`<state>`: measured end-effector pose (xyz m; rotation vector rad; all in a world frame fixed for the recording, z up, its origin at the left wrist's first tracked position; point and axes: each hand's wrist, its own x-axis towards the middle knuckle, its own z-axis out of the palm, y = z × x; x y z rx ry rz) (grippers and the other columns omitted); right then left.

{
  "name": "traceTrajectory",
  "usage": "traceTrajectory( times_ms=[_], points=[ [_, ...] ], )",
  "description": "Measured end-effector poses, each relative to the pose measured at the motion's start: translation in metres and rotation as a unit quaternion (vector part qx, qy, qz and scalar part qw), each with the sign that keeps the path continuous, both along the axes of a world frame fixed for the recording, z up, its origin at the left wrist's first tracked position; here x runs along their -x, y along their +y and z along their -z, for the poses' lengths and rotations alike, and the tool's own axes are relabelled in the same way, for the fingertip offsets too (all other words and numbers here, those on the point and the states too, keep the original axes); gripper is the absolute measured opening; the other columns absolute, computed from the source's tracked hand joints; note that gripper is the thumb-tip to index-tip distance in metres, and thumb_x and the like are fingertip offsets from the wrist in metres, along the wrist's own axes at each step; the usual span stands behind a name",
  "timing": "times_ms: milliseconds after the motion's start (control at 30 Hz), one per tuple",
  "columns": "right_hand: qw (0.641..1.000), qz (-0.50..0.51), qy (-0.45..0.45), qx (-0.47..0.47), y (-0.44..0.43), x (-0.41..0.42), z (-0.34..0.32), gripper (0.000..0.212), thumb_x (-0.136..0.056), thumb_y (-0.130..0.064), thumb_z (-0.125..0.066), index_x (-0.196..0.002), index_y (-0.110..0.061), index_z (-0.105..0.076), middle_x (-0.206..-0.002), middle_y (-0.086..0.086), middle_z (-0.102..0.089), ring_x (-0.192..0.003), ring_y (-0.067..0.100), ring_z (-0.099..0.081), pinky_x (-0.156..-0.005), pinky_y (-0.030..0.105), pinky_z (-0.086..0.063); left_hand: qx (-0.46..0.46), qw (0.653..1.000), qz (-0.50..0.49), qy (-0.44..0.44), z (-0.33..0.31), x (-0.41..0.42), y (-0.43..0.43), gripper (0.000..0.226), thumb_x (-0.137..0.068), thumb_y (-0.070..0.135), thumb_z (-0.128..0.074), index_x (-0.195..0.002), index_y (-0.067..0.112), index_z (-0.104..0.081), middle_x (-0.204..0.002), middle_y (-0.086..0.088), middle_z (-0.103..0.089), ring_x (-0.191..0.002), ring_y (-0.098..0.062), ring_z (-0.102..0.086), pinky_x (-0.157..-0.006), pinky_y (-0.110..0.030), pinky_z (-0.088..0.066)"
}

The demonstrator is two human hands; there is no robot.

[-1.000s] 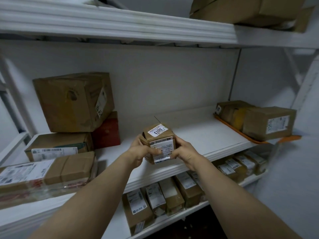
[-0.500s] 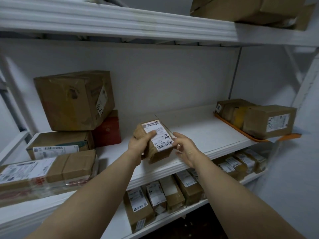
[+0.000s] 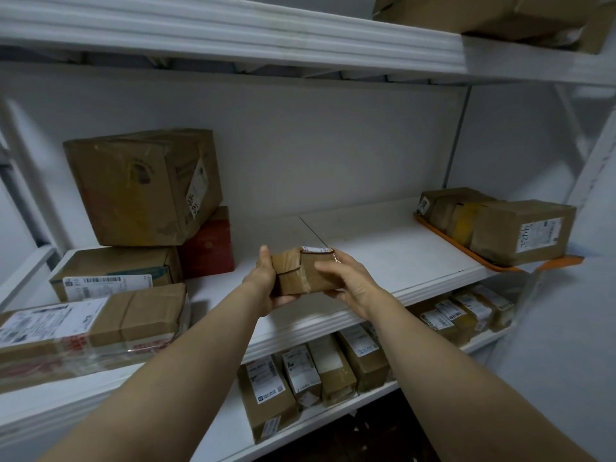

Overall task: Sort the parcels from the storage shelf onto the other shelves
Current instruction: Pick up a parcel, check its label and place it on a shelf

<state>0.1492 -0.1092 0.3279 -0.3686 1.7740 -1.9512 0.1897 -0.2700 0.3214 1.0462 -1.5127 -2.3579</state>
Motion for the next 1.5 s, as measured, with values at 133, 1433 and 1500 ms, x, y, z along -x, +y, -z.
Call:
traceTrajectory(
  times_ms=[133, 1433, 1500],
  points=[
    [0.999, 0.001, 0.007, -0.039, -0.003, -0.001, 0.0, 0.05, -0.076, -0.041, -0.075, -0.119, -0.025, -0.055, -0.108, -0.004, -0.066, -0.1, 0.012, -0.059, -0.089, 0.033, -0.044, 0.029, 0.999, -0.008, 0.011, -0.002, 0.001, 0.008, 0.064, -0.083, 0.066, -0.053, -0.12, 0.014, -0.05, -0.124, -0.014, -0.055, -0.099, -0.033, -0.063, -0.042, -0.032, -0.053],
    [0.977, 0.133, -0.149, -0.071, 0.132, 0.006, 0.016, 0.054, -0.075, -0.052, -0.074, -0.115, -0.025, -0.05, -0.113, 0.01, -0.057, -0.106, 0.032, -0.057, -0.095, 0.043, -0.05, -0.006, 0.949, 0.3, -0.095, -0.029, -0.002, 0.105, 0.106, -0.072, 0.086, -0.039, -0.135, 0.001, -0.035, -0.131, -0.021, -0.044, -0.134, -0.042, -0.033, -0.102, -0.069, -0.024],
    [0.972, 0.141, -0.169, -0.078, 0.14, 0.003, 0.018, 0.063, -0.073, -0.057, -0.073, -0.122, -0.026, -0.047, -0.119, 0.011, -0.055, -0.104, 0.034, -0.058, -0.09, 0.042, -0.051, 0.011, 0.942, 0.324, -0.09, -0.023, 0.002, 0.113, 0.081, -0.075, 0.07, -0.057, -0.109, -0.002, -0.045, -0.114, -0.017, -0.053, -0.118, -0.036, -0.048, -0.099, -0.064, -0.032]
  ],
)
